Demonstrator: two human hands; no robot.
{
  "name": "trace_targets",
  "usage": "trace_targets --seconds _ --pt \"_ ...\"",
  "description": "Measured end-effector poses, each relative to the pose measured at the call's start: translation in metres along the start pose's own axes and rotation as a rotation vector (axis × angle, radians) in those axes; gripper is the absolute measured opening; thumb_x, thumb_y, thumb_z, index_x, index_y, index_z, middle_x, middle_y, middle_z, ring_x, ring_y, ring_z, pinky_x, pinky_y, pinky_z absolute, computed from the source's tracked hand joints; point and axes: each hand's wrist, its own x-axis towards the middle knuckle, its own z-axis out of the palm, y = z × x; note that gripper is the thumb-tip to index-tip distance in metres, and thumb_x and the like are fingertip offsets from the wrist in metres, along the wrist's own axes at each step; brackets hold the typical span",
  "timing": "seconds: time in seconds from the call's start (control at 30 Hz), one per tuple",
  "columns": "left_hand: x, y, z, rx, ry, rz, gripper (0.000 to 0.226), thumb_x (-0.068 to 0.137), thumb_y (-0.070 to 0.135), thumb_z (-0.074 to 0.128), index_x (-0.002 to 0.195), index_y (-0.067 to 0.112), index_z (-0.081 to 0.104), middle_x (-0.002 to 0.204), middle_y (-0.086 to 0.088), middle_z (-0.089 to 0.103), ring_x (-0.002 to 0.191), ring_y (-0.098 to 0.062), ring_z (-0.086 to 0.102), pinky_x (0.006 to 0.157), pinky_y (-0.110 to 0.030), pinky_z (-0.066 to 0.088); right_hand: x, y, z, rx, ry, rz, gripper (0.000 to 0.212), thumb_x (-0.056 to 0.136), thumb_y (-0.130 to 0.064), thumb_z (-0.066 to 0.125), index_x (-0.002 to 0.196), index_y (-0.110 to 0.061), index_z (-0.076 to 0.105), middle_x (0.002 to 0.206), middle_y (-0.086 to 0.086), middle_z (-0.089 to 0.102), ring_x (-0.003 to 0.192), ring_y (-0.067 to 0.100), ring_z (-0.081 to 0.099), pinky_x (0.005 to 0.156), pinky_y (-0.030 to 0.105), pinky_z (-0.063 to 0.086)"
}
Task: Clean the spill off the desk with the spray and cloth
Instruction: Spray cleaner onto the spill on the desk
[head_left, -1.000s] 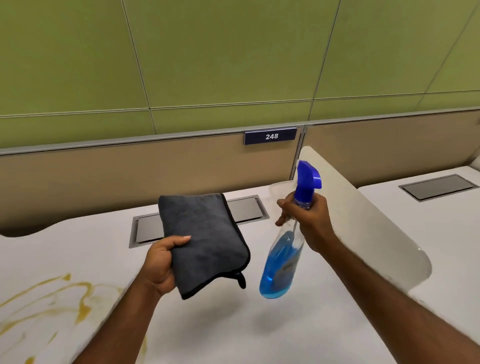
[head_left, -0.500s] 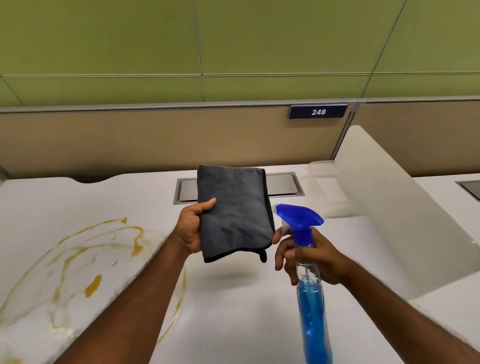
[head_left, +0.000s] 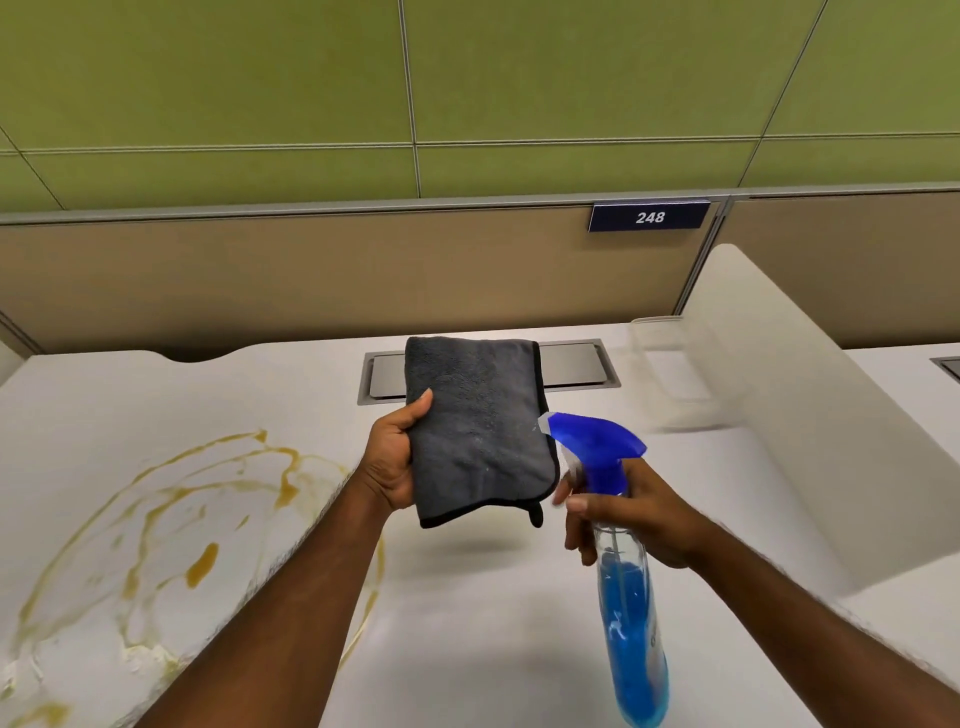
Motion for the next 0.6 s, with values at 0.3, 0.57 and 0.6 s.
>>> trace_targets --seconds 0.3,0.57,0.6 --pt "0.002 -0.002 -0.005 0.007 -0.024 -0.004 0.034 0.08 0.031 0.057 0.088 0.007 0.079 0.099 -0.015 0.075 0.086 -0.033 0.072 0.075 -0.047 0.06 0.0 -0.01 -0.012 0.06 -0.044 -0.006 0.032 0.076 -0.025 0.068 0.096 -0.002 0.059 0.077 0.015 0.071 0.058 0.023 0.067 0.055 0.032 0.058" --pt "0.004 -0.001 -0.007 -0.001 -0.026 0.008 0.033 0.08 0.03 0.057 0.087 0.007 0.079 0.099 -0.015 0.075 0.086 -0.033 0.073 0.076 -0.047 0.06 -0.001 -0.009 -0.021 -0.013 0.028 0.005 0.033 0.067 -0.045 0.082 0.079 -0.019 0.066 0.072 0.015 0.071 0.06 0.027 0.067 0.059 0.034 0.058" --pt "0.004 -0.001 -0.008 0.004 -0.022 0.01 0.033 0.08 0.03 0.057 0.087 0.007 0.079 0.099 -0.015 0.075 0.086 -0.033 0.072 0.076 -0.047 0.06 -0.002 -0.012 -0.023 -0.004 0.027 -0.006 0.036 0.068 -0.04 0.082 0.086 -0.015 0.065 0.072 0.015 0.071 0.06 0.026 0.067 0.059 0.034 0.058"
